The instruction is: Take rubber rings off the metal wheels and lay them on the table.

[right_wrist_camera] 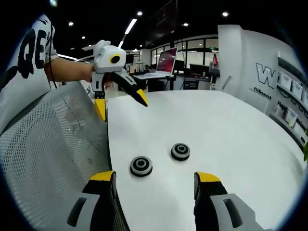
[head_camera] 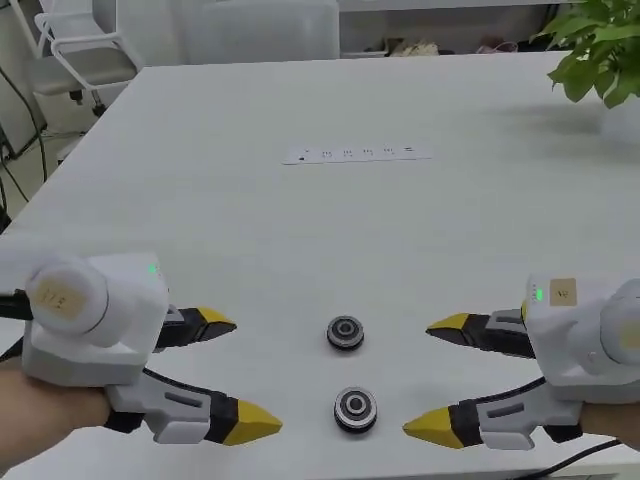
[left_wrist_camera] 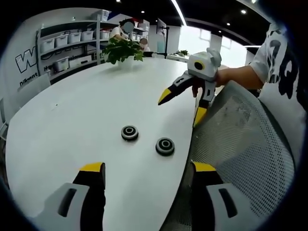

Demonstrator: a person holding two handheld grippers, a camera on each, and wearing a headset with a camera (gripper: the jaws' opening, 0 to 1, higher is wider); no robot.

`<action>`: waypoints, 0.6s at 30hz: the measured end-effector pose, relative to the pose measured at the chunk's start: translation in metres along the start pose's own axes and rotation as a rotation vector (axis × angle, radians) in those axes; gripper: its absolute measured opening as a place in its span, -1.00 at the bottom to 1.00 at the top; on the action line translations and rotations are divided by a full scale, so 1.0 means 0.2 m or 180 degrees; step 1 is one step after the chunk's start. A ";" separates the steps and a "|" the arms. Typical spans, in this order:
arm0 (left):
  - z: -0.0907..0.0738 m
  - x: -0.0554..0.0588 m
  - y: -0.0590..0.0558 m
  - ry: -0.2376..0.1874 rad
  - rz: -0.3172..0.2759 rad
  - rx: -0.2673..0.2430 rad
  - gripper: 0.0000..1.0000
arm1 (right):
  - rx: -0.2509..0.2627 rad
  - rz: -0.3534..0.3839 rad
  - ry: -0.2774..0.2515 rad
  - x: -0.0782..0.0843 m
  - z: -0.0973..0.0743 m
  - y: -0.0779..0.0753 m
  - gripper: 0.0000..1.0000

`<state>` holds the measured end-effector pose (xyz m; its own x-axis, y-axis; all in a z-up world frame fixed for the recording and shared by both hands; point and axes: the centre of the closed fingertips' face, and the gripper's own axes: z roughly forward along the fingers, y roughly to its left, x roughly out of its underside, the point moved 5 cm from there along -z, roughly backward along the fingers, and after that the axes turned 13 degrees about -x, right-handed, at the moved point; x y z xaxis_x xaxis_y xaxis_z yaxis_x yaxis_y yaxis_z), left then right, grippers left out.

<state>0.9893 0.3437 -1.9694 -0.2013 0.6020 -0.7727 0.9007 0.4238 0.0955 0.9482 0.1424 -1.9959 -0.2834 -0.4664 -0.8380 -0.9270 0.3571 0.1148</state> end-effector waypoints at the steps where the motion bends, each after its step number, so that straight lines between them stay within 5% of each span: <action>1: 0.00 0.00 0.00 0.0000 0.0010 0.0007 0.35 | -0.0006 0.0007 0.0000 0.00 0.00 0.00 0.27; 18: 0.06 -0.01 -0.01 0.0074 0.0075 0.0144 0.20 | -0.0095 0.0017 -0.0029 -0.01 0.04 -0.02 0.17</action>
<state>0.9932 0.3331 -1.9751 -0.1883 0.6273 -0.7556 0.9217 0.3785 0.0846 0.9545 0.1494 -1.9986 -0.2863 -0.4571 -0.8421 -0.9324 0.3351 0.1351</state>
